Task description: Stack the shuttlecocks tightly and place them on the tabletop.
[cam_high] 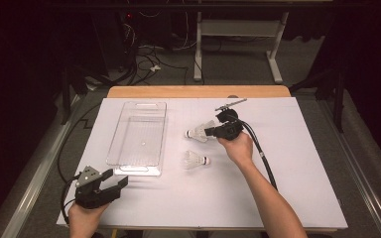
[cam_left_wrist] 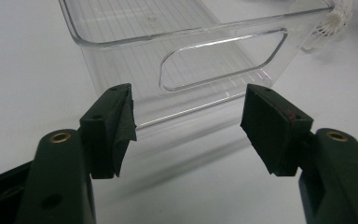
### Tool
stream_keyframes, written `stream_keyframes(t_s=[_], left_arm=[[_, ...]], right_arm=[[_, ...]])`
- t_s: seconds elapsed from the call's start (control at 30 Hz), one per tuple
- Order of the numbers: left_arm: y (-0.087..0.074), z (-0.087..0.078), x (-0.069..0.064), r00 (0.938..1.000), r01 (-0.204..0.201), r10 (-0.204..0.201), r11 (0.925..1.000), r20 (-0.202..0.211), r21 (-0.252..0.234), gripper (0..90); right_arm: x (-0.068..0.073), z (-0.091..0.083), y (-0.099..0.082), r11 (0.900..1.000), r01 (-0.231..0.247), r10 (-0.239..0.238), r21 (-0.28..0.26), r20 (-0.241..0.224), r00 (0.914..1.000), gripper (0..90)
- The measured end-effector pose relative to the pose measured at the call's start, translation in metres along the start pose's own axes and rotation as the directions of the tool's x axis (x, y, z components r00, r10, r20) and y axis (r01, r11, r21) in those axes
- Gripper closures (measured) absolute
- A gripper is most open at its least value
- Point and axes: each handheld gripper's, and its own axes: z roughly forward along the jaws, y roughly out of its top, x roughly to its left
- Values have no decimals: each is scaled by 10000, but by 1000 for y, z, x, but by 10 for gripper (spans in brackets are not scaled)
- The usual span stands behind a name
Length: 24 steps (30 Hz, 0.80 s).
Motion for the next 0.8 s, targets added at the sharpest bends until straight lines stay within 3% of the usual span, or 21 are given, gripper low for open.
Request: stream_keyframes(t_s=[0.47,0.8], left_arm=[[0,0,0,10000,-32,32,10000,23,-1,354],[0,0,0,10000,-39,39,10000,25,-10,355]], right_arm=[[10,12,5,9990,297,-302,324,143,9994,900],[10,13,4,9990,360,-366,269,233,9991,896]])
